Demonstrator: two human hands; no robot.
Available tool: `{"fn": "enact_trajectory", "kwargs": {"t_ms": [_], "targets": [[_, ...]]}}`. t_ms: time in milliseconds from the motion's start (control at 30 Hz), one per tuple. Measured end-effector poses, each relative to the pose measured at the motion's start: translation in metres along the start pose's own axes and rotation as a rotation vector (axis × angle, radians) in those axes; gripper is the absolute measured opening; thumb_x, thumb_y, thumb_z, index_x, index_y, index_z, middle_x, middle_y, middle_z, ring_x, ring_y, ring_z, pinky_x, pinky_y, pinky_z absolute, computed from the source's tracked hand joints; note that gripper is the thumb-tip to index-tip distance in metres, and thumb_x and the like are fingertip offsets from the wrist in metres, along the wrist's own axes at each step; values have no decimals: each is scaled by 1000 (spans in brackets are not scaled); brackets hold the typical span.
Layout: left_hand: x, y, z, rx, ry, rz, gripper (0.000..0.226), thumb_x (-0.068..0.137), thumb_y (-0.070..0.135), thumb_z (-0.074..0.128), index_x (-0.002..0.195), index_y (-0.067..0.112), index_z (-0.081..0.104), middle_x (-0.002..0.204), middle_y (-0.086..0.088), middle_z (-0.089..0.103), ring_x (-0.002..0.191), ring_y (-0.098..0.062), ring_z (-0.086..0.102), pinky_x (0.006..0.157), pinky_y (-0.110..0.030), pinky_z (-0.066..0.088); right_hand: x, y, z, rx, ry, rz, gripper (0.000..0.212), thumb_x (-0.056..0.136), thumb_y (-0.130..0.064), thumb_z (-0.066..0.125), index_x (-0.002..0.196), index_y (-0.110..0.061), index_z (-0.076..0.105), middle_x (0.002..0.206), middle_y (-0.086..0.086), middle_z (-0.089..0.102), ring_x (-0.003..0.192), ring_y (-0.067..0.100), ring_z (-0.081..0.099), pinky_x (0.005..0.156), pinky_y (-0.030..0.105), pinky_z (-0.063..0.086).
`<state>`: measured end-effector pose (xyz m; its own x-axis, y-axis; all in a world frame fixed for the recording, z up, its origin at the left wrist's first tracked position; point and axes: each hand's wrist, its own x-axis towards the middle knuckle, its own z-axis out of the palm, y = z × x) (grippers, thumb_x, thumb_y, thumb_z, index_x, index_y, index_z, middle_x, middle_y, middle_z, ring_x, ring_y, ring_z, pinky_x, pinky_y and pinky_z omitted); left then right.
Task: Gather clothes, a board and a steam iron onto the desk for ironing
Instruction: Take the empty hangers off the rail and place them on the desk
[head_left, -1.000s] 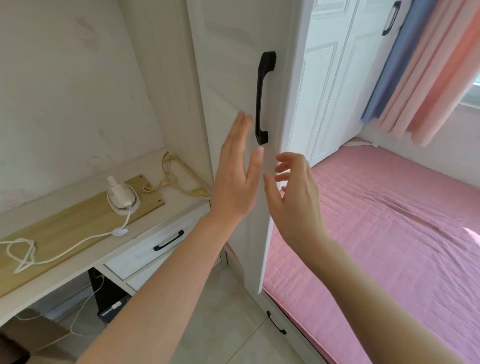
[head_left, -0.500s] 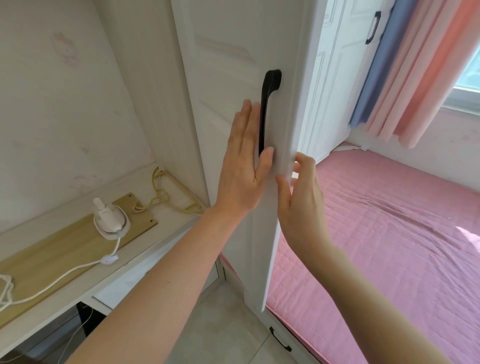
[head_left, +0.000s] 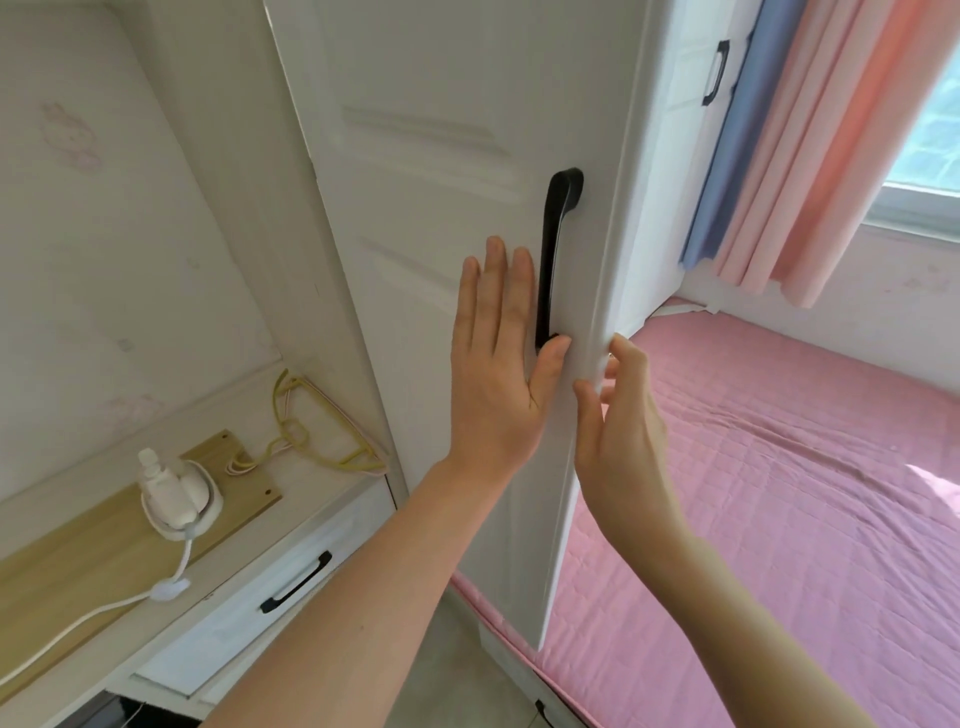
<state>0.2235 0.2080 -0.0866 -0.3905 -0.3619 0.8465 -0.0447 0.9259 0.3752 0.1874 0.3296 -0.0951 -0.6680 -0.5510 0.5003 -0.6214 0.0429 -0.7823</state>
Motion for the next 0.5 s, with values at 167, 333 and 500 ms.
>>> {"fn": "enact_trajectory", "kwargs": {"t_ms": [167, 333, 500], "targets": [[13, 3, 37, 58, 40, -2, 58, 103, 40, 28, 149, 8, 13, 157, -20, 16, 147, -36, 6, 120, -44, 11, 30, 26, -16, 7, -8, 2, 31, 101, -27, 40, 129, -31, 31, 123, 4, 52, 108, 20, 55, 86, 35, 48], [28, 4, 75, 103, 76, -38, 59, 103, 39, 32, 150, 7, 16, 158, -18, 13, 147, -37, 3, 120, -43, 8, 69, 57, -32, 16, -57, -15, 33, 100, -25, 42, 132, -27, 33, 118, 1, 56, 100, 18, 60, 83, 32, 49], [45, -7, 103, 197, 70, -67, 64, 101, 47, 34, 151, 10, 17, 159, -16, 13, 147, -35, 3, 119, -47, 9, 104, 85, -37, 31, -80, -64, 32, 100, -29, 40, 131, -31, 31, 117, -4, 55, 100, 16, 60, 85, 38, 51]]}}
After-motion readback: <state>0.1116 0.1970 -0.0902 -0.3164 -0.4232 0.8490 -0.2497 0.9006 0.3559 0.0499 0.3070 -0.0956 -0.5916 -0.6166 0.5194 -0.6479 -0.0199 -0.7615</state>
